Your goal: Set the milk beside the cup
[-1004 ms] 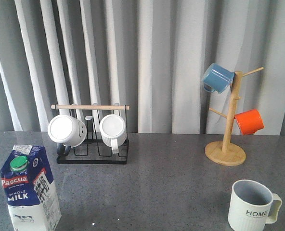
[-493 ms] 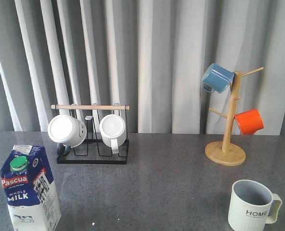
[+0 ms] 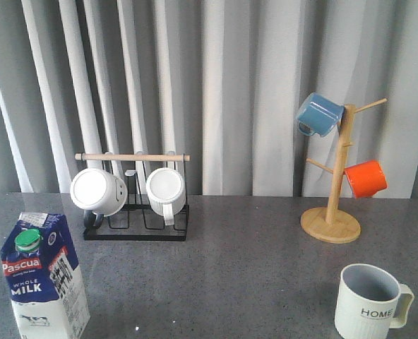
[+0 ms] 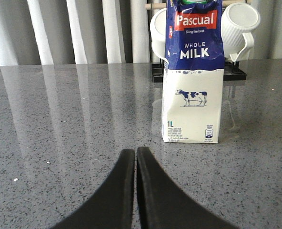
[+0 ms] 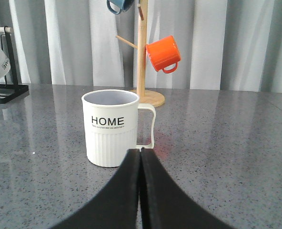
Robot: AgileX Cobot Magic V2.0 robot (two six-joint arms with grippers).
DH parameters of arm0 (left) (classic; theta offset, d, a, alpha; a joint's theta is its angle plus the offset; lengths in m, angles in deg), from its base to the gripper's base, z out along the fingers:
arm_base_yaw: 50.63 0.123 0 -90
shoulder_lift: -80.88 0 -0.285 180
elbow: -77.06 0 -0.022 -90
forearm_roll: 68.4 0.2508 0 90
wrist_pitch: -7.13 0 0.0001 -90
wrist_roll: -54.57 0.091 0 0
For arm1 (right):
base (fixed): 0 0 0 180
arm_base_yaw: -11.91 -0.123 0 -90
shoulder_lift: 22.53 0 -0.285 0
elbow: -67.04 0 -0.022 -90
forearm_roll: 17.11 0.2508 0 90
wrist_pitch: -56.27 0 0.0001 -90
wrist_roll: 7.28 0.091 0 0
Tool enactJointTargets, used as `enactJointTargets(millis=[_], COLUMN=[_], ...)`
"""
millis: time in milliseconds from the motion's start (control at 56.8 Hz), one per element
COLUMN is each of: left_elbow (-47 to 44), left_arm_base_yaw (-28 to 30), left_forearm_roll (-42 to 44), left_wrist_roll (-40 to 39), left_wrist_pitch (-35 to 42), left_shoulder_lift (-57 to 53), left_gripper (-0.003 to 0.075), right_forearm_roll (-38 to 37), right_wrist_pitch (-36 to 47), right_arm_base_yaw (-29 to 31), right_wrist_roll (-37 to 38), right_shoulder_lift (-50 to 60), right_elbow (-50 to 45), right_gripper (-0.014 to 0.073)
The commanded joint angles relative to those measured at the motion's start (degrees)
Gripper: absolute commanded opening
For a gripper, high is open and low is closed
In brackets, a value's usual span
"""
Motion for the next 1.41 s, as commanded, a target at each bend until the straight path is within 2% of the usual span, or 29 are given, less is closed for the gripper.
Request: enactJointTargets(millis=[0,70,158,211,246,282,352,440,546,634,792,968,1109,1250,1391], left_elbow=[1.17,1.17,2.12,3.59,5.02,6.73,10.98,16.66,22.55,24.17,24.42,24.42,24.42,24.52,24.52], left_arm_base_yaw=[-0.12,-0.12,-0.12,-0.12,-0.12,-0.12,-0.12,-0.12,-2.65,-4.98,-5.29,-5.29,-5.29,-5.29,-5.29], left_forearm_roll=[-0.04,-0.04,-0.22,-0.1,-0.09,-0.03,-0.03,-0.03,-0.09,-0.09,-0.09,-0.09,-0.09,-0.09,-0.04], left_wrist_roll=[-0.21,-0.28,-2.48,-2.34,-2.06,-1.65,0.44,0.44,-1.93,-2.39,-2.33,-2.38,-3.07,-3.89,-3.71], left_wrist_pitch=[4.25,8.97,20.22,23.57,24.31,23.94,21.86,18.66,15.15,15.25,19.47,23.63,23.6,21.96,21.73], left_shoulder_lift=[-0.69,-0.69,-0.62,-0.37,0.31,1.65,7.31,18.02,30.3,35.96,41.48,42.04,42.05,42.13,42.13], left_gripper=[-0.0006,-0.0006,-0.0006,-0.0006,-0.0006,-0.0006,-0.0006,-0.0006,-0.0006,-0.0006,-0.0006,-0.0006,-0.0002,0.0065,0.0232], right_forearm_roll=[-3.2,-3.36,-2.88,-3.0,-3.29,-3.38,-2.45,-1.19,-1.23,-1.44,-1.36,-1.36,-1.36,-3.42,-4.92], right_wrist_pitch=[6.96,14.23,26.46,32.73,33.89,32.68,25.18,13.15,4.77,5.34,9.48,10.26,10.15,8.93,7.9], right_arm_base_yaw=[0.07,0.02,0.02,0.02,0.02,0.02,0.02,0.02,0.02,0.02,0.02,0.02,0.02,0.02,0.07], right_wrist_roll=[-2.13,-1.38,1.48,2.41,2.57,2.57,2.57,2.57,2.62,2.57,2.65,2.7,2.63,1.22,-0.37], right_shoulder_lift=[0.97,0.97,0.97,0.46,-0.45,-1.82,-6.75,-17.0,-28.8,-35.14,-42.94,-43.84,-43.84,-44.13,-44.89], right_elbow=[-0.55,-0.41,0.65,2.58,4.52,6.98,13.72,22.44,27.43,27.92,27.86,27.86,27.86,27.86,27.86], right_gripper=[-0.0008,-0.0008,-0.0008,-0.0008,-0.0008,-0.0008,-0.0008,-0.0008,-0.0008,-0.0008,-0.0008,-0.0006,0.0014,0.0106,0.0296])
